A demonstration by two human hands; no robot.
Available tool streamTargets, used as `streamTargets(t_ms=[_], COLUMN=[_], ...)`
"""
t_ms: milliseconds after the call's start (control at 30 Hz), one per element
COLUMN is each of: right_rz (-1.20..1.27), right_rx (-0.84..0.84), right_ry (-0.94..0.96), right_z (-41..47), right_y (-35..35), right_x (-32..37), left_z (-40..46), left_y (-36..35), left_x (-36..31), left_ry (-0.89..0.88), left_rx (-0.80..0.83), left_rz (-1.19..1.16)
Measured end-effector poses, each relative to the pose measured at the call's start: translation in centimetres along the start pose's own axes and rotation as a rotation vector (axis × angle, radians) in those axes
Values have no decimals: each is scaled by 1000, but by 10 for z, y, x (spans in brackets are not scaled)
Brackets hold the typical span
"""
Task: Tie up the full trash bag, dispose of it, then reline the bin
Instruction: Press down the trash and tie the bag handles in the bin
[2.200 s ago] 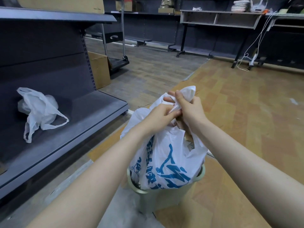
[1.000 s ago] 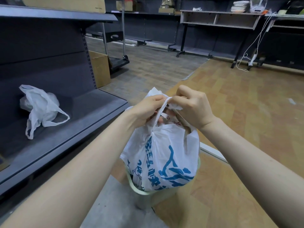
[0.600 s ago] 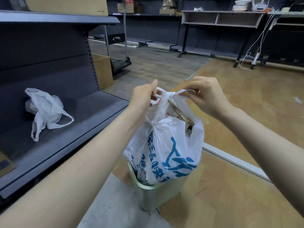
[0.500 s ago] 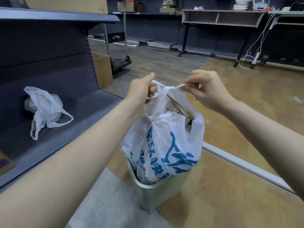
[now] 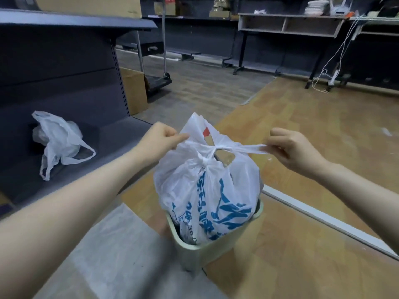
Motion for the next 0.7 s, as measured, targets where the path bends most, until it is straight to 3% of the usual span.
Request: streamTargets(t_ms=[100, 267, 367, 500, 700], right_rz=[33, -73, -41, -37, -283], right_rx=[17, 127, 279, 497, 520], right_ry=[-103, -182, -234, -342, -372], right_z=[-24, -16, 0, 18, 44], right_y=[-24, -20, -29, -50, -57], right_x=[-10, -13, -1, 22, 29], left_z=[-12, -3, 3, 11, 14], left_y=[-7, -7, -16, -23, -38], left_x=[23, -7, -16, -27, -42], left_ry=[37, -2, -10, -40, -90], left_rx=[-56, -89, 3, 92, 141], left_rz=[-26, 203, 514, 691, 856])
Point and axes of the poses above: each hand's wrist, its own z-axis towards the middle knuckle, its own y-axis out of the back of the hand, x = y × z, the point moved 10 cm from there along z, towards the middle knuckle, and after that the axes turned 2 degrees about y, right-handed, at the moved point
